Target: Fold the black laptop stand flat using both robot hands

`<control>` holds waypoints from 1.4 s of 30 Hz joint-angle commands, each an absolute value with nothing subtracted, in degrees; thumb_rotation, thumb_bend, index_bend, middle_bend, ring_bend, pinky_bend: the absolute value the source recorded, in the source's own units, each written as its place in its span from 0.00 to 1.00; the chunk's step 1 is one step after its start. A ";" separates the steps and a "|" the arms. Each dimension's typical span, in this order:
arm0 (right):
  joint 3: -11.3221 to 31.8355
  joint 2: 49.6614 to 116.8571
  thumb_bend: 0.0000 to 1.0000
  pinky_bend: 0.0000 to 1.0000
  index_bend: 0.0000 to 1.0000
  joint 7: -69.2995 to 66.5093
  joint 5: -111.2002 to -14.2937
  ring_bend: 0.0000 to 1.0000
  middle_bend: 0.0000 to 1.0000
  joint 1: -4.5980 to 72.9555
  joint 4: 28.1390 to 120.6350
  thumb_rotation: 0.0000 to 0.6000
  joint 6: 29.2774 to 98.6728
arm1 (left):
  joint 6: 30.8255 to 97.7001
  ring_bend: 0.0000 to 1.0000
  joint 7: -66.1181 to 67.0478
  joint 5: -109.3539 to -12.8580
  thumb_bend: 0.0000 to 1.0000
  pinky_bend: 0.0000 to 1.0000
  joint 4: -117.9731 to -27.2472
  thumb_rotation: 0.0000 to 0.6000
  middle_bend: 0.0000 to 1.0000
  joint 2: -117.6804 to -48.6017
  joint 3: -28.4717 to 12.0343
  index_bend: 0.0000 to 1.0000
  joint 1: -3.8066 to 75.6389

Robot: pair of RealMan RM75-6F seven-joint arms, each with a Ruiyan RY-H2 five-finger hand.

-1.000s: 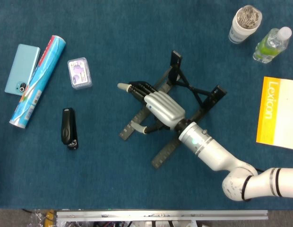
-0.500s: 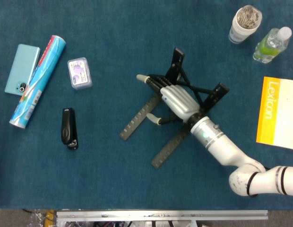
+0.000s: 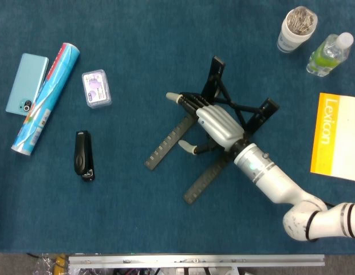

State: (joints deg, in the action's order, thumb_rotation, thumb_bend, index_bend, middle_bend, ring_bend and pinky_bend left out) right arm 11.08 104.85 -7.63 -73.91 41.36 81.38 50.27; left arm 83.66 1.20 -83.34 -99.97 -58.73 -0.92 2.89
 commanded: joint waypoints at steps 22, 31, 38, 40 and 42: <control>-1.78 83.89 0.28 0.00 0.00 -8.86 -80.61 0.00 0.11 35.58 99.16 1.00 49.43 | 83.15 0.00 3.38 -83.94 0.32 0.00 -101.19 1.00 0.00 -59.43 -0.71 0.00 3.32; -2.02 80.82 0.28 0.00 0.00 -9.04 -79.16 0.00 0.11 35.20 98.49 1.00 48.33 | 83.08 0.00 4.07 -83.82 0.32 0.00 -101.73 1.00 0.00 -59.43 -0.76 0.00 3.44; -1.79 79.92 0.28 0.00 0.00 -8.90 -78.97 0.00 0.11 34.67 99.13 1.00 48.71 | 82.73 0.00 4.41 -83.92 0.32 0.00 -101.82 1.00 0.00 -59.71 -0.85 0.00 3.80; -1.55 80.21 0.28 0.00 0.00 -9.45 -79.70 0.00 0.11 34.68 99.66 1.00 48.95 | 82.67 0.00 4.48 -83.87 0.32 0.00 -101.84 1.00 0.00 -59.79 -0.86 0.00 3.84; -1.28 80.90 0.28 0.00 0.00 -9.93 -80.57 0.00 0.11 34.89 99.94 1.00 49.01 | 82.64 0.00 4.49 -83.87 0.32 0.00 -101.86 1.00 0.00 -59.79 -0.85 0.00 3.88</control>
State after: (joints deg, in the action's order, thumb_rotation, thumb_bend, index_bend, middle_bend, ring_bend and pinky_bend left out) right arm -1.50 80.48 -9.61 -80.12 34.76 99.71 48.93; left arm 82.64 4.49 -83.87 -101.87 -59.79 -0.85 3.88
